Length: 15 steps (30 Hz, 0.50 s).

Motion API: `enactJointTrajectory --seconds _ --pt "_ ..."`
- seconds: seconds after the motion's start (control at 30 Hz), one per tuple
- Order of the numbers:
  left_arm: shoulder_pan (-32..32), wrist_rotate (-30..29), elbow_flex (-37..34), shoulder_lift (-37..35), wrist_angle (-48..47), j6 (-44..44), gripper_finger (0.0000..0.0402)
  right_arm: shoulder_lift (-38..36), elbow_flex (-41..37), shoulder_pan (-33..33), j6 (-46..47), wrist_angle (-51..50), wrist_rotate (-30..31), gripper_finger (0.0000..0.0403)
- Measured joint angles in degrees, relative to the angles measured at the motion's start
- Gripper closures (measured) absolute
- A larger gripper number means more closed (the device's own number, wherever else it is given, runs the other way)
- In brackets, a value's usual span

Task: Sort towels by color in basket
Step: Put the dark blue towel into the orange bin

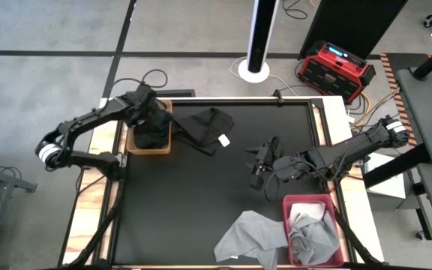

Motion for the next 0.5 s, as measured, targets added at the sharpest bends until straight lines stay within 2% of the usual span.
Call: enactJointTrajectory --seconds 0.27,0.5 --pt "0.0 7.4 0.0 4.6 1.4 0.8 0.0401 0.0 0.0 0.0 0.0 0.0 0.0 0.0213" --pt "0.0 7.4 0.0 4.6 1.2 2.3 0.0401 0.0 0.0 0.0 -0.1 0.0 0.0 0.0213"
